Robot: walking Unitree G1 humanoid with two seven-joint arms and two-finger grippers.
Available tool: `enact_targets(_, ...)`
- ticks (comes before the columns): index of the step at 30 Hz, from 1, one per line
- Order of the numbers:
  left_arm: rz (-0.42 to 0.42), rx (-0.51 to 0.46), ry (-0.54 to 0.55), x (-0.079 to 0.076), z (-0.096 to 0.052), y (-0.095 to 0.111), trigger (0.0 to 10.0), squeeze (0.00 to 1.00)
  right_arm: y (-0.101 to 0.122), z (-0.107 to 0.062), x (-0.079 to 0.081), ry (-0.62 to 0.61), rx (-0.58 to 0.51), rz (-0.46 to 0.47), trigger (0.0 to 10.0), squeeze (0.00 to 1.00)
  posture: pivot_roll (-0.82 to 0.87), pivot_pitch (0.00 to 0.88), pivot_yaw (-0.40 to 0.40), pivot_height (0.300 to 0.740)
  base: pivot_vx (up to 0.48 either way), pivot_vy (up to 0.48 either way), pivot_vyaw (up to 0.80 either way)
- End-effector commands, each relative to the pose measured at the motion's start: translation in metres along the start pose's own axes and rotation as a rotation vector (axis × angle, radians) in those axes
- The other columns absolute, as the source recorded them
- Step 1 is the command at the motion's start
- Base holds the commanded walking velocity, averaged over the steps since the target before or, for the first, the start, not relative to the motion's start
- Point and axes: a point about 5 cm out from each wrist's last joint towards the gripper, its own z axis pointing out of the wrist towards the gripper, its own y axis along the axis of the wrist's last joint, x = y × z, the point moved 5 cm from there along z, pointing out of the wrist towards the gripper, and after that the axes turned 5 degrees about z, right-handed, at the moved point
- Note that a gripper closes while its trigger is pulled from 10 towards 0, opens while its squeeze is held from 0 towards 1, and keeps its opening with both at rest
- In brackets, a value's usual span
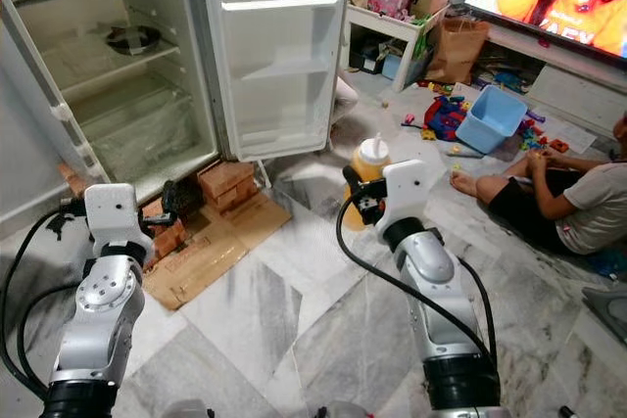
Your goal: Restocking fridge
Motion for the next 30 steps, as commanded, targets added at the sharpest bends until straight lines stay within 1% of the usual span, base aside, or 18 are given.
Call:
enact_targets(1,0.01,0.006,0.012,0.0013,0.0021,-0.0004,10.0,0.0,0.012,0.0043,-0.0016,0.0,-0.041,-0.017,10.0,0.0,0.04,0.0,-0.061,0.74,0.435,0.0,0.0)
enact_targets(3,0.011,0.009,0.017,0.0015,0.0022,-0.0007,10.0,0.0,0.0129,0.005,-0.0014,0.003,-0.045,-0.016,10.0,0.0,0.04,0.0,-0.061,0.74,0.435,0.0,0.0)
enact_targets(6,0.007,0.026,0.025,0.0012,0.0023,-0.003,10.0,0.0,0.0139,0.0056,-0.0009,0.006,-0.048,-0.02,10.0,0.0,0.04,0.0,-0.061,0.74,0.435,0.0,0.44)
enact_targets(12,-0.002,0.044,0.041,0.0024,0.0023,-0.006,10.0,0.0,0.0144,0.0059,-0.0008,0.008,-0.052,-0.02,10.0,0.0,0.04,0.0,-0.062,0.74,0.38,-0.287,0.46)
enact_targets(14,0.003,0.044,0.044,0.0031,0.0025,-0.006,10.0,0.0,0.0141,0.0059,-0.0008,0.008,-0.052,-0.015,10.0,0.0,0.04,0.0,-0.061,0.74,0.384,-0.281,0.0)
enact_targets(17,0.019,0.033,0.049,0.0042,0.003,-0.0043,10.0,0.0,0.0141,0.006,-0.001,0.008,-0.053,-0.012,10.0,0.0,0.03,0.0,-0.061,0.74,0.436,0.0,0.0)
enact_targets(22,0.025,0.049,0.061,0.0057,0.0033,-0.0067,10.0,0.0,0.0143,0.0062,-0.0014,0.007,-0.055,-0.006,10.0,0.0,0.03,0.0,-0.06,0.74,0.43,0.0,0.0)
enact_targets(30,0.019,0.069,0.085,0.0087,0.0035,-0.0096,10.0,0.0,0.0155,0.0076,-0.0023,0.007,-0.059,-0.005,10.0,0.0,0.03,0.0,-0.059,0.74,0.352,-0.323,0.0)
